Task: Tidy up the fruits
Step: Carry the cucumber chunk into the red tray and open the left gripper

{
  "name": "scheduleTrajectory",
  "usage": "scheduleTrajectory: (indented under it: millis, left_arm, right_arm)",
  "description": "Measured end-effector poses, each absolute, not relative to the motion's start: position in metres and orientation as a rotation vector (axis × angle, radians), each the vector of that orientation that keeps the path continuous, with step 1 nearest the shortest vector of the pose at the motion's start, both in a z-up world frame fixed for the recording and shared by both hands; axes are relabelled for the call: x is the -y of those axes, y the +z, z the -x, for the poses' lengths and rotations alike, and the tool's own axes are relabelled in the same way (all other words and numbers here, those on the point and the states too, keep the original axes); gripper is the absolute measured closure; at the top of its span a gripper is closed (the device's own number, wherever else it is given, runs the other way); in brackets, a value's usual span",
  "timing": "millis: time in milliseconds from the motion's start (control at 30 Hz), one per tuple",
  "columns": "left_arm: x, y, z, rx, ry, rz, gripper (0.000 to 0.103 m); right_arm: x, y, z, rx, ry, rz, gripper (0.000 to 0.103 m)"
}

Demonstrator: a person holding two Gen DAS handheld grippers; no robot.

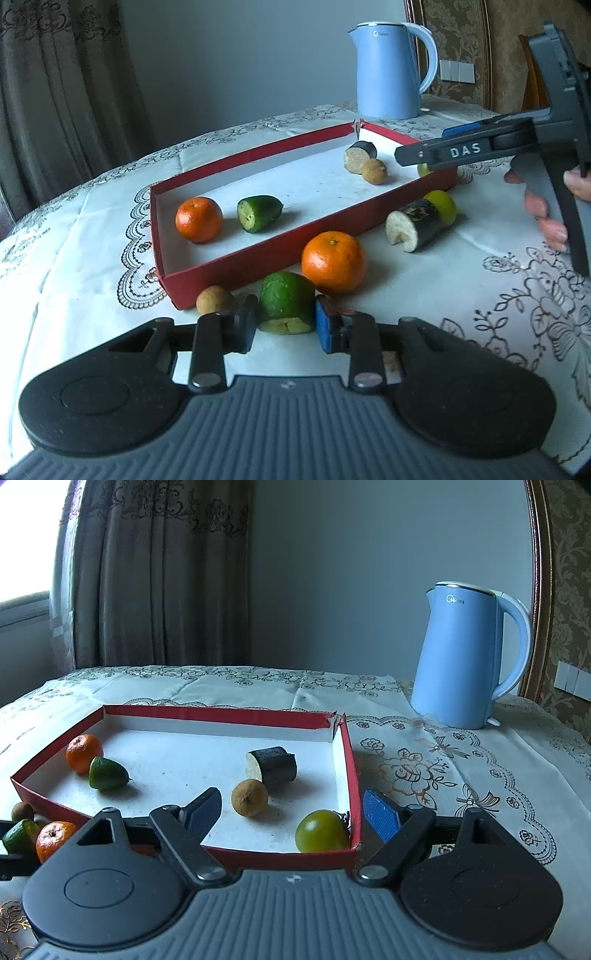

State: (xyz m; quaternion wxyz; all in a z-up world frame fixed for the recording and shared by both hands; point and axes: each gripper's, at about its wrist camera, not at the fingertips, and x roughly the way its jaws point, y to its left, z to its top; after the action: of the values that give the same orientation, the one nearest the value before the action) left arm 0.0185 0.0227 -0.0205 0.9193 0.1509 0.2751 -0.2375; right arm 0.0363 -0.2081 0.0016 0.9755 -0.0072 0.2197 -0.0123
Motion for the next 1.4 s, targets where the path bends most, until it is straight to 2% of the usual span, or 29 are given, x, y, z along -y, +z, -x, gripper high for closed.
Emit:
scheduleTrajectory:
  millis: [800, 1133, 1400]
  left_arm:
    - [-0.021, 0.013, -0.035, -0.622, -0.365, -0.043, 0.075]
    - [-0.013, 0.034, -0.052, -0.573, -0.342, -0.047, 0.075]
    - [-0.007, 0.031, -0.079, -0.583, -0.289, -0.057, 0.075]
  right_arm:
    - [0.209, 0.001, -0.037, -0.448, -0.032, 0.016, 0.019]
    - [0.209, 0.000, -0.037, -0.448, -0.037, 0.018, 0.019]
    - [0.208, 0.000, -0.037, -0.447, -0.035, 0.018, 0.019]
